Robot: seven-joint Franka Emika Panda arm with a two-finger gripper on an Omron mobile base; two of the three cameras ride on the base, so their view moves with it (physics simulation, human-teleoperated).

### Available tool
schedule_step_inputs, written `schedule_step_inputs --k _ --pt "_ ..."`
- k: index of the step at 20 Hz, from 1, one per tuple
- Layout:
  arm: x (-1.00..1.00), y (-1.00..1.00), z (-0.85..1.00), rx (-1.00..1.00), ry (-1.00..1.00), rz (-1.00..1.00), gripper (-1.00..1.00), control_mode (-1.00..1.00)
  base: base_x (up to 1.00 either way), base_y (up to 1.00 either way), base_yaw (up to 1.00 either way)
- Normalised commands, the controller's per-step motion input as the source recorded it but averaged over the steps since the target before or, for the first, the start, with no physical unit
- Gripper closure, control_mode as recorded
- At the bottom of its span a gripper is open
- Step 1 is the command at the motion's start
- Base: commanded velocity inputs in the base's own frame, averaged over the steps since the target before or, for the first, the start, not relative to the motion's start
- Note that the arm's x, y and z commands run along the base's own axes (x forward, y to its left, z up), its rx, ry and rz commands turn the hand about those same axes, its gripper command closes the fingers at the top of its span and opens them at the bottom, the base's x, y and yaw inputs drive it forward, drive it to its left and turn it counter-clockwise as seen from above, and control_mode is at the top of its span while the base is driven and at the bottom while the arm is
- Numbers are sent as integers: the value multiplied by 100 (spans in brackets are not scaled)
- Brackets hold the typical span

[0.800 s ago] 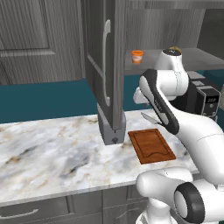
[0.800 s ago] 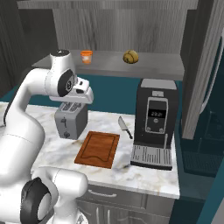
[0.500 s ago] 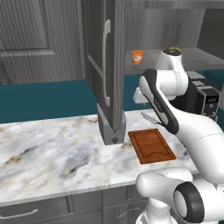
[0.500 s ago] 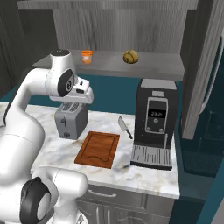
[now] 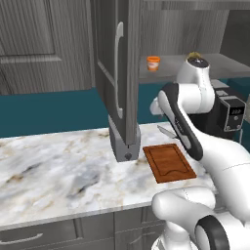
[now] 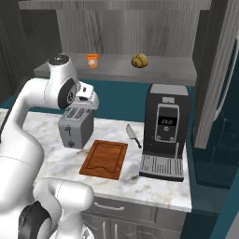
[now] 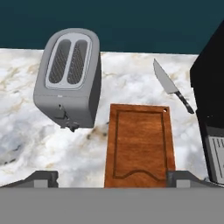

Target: Pick the bread, place it on the cutting board, pick the jam, place it on the counter, and close the cabinet.

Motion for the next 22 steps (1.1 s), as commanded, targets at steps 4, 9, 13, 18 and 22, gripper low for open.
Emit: schedule_step_inputs --k 4,9,13,18,22 --pt "-22 0 1 0 -25 0 -100 -100 0 0 0" --pt "-23 0 5 0 -21 0 -100 -100 0 0 0" --pt "-11 0 11 0 -17 0 -100 -100 0 0 0" --pt "-9 0 23 0 -13 0 -100 -100 0 0 0" --pt "-2 0 30 0 -8 0 -100 -100 0 0 0"
